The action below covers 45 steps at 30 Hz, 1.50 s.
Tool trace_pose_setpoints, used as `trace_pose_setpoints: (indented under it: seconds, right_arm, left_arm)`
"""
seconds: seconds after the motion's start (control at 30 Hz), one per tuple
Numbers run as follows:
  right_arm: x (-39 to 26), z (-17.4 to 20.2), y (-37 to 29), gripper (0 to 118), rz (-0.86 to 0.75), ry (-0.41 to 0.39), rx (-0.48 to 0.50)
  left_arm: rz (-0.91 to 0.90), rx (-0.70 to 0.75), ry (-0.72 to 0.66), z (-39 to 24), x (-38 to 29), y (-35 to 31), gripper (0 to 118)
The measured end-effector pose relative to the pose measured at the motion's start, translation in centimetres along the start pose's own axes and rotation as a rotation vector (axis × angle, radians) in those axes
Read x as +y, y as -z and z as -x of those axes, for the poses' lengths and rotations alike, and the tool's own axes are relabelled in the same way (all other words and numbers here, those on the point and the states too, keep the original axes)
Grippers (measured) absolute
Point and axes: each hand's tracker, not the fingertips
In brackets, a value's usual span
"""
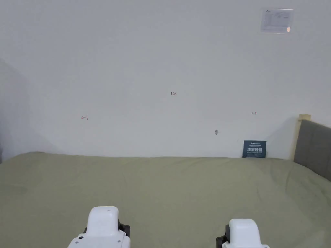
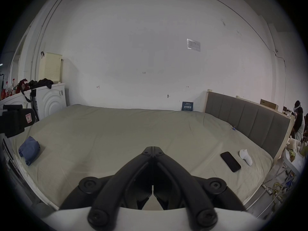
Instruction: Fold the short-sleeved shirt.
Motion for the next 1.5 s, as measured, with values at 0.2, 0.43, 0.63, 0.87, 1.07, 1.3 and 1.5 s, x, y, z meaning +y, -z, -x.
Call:
trace_pose_setpoints:
  seconds: [0.2, 0.43, 0.63, 0.87, 1.07, 1.3, 1.5]
  right_arm:
    - [0.8, -0.6, -1.1, 117, -0.06, -0.011, -0.023]
    - [3.0, -1.0, -2.4, 118, -0.164, -0.013, -0.003]
    - [4.9, -1.7, -3.2, 118, -0.199, 0.06, 0.039]
    - [8.2, -2.2, -4.4, 118, -0.277, 0.024, 0.146]
    - [9.7, -2.6, -5.4, 118, -0.305, 0.085, 0.189]
    - [10.1, -2.4, -5.4, 118, -0.31, 0.118, 0.11]
    - [10.6, -2.5, -5.1, 118, -0.18, 0.177, 0.064]
  left_arm:
    - [-0.014, -0.013, 0.004, 0.0, 1.2, -0.4, 118]
    - [-0.073, 0.0, 0.001, 0.9, 1.9, -1.2, 118]
    - [-0.097, -0.006, -0.009, 1.6, 3.0, -1.9, 118]
    - [-0.112, -0.004, -0.019, 2.2, 4.3, -2.7, 118]
    - [-0.138, -0.017, -0.037, 2.5, 5.0, -3.1, 118]
    - [-0.131, -0.02, -0.056, 2.8, 5.4, -2.9, 118]
    - [-0.13, -0.021, -0.049, 2.6, 5.6, -2.8, 118]
